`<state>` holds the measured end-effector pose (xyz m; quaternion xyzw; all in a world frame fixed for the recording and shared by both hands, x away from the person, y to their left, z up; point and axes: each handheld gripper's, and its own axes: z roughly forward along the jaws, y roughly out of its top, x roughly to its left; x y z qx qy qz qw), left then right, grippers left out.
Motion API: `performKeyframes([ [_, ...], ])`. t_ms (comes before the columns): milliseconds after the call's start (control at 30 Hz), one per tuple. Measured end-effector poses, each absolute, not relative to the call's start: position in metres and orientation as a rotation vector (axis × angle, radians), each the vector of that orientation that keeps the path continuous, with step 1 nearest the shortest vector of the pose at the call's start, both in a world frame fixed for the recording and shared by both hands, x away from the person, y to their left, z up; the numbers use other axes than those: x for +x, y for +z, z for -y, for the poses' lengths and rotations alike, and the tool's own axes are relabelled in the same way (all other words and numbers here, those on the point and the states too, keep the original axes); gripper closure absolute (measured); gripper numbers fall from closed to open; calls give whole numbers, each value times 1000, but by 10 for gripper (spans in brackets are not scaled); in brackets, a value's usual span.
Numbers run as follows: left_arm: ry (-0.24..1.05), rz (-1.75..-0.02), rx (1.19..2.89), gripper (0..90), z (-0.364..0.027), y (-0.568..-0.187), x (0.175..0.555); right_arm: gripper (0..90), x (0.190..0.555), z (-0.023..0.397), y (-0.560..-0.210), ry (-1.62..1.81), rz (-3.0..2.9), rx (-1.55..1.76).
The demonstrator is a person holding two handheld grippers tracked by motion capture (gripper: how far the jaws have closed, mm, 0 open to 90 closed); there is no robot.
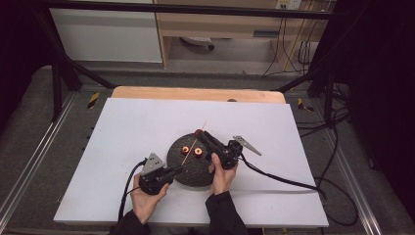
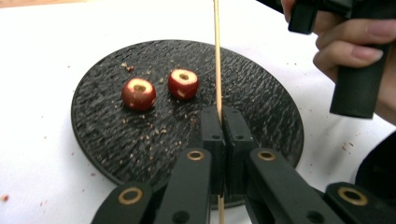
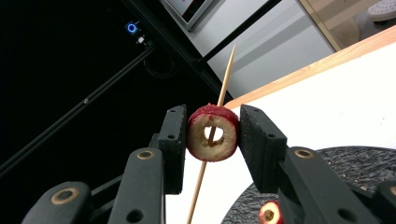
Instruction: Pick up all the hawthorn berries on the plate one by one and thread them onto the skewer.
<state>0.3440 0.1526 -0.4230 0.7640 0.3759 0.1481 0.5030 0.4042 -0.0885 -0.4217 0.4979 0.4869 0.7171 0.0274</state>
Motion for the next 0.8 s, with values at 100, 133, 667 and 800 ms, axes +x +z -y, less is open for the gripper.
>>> performKeyframes([
  [100, 358, -905, 1842, 882, -150, -420, 348, 632, 402, 89, -422, 2208, -1515, 1524],
  [133, 360, -905, 1844, 882, -148, -418, 350, 632, 401, 88, -422, 2209, -1519, 1527],
  [667, 352, -900, 1833, 884, -131, -408, 372, 633, 392, 85, -429, 2173, -1598, 1522],
  [800, 360, -896, 1839, 884, -128, -407, 374, 633, 389, 84, -431, 2159, -1611, 1515],
])
